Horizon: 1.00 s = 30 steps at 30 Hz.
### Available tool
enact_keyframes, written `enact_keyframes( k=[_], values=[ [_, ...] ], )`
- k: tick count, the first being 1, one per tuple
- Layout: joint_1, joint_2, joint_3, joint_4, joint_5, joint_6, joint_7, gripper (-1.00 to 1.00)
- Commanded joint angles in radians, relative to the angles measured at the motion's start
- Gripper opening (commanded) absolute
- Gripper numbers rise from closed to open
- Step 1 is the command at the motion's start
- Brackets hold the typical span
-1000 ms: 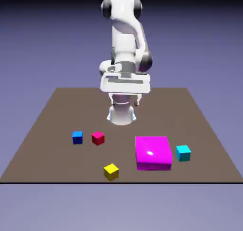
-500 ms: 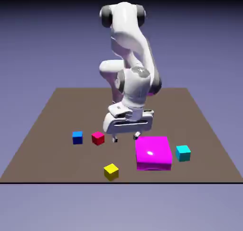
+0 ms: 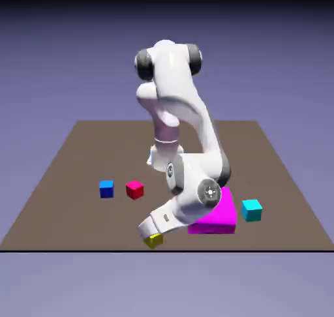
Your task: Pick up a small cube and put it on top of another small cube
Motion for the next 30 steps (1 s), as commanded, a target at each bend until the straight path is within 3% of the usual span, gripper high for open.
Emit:
enact_keyframes(
  k=[1,6,7,12,30],
  values=[
    [0.0,0.005,0.001,0.004,-0.002,-0.005,-0.001,0.0],
    [-0.031,0.038,-0.02,-0.104,-0.037,0.133,0.034,0.0],
    [-0.031,0.038,-0.02,-0.104,-0.037,0.133,0.034,-1.0],
    [0.002,-0.016,-0.014,-0.025,0.006,0.004,0.002,-1.0],
    [0.044,-0.471,-0.335,-0.678,0.189,0.195,0.07,-1.0]
  ],
)
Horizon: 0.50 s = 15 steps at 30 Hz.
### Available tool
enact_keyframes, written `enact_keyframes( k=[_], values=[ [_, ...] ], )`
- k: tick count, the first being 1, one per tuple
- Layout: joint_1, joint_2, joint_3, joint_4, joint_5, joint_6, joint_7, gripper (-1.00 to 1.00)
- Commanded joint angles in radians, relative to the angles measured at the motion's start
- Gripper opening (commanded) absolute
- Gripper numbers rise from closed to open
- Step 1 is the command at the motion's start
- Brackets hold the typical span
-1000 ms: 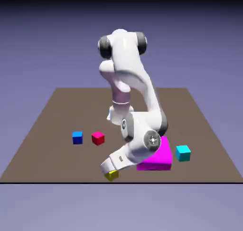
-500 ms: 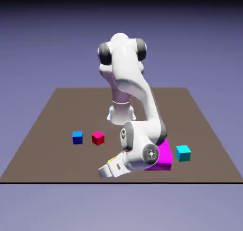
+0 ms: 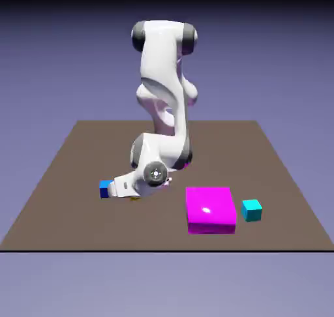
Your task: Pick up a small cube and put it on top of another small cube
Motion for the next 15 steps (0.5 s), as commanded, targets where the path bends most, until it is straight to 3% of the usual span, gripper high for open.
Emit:
enact_keyframes(
  k=[1,6,12,13,15],
  values=[
    [0.002,-0.025,-0.018,-0.036,0.008,0.011,0.004,-1.0],
    [0.014,-0.146,-0.103,-0.209,0.056,0.062,0.022,-1.0],
    [-0.011,-0.053,-0.116,-0.304,0.031,0.251,0.037,-1.0],
    [-0.011,-0.053,-0.116,-0.304,0.031,0.251,0.037,1.0],
    [-0.005,-0.074,-0.113,-0.282,0.036,0.208,0.034,1.0]
  ],
)
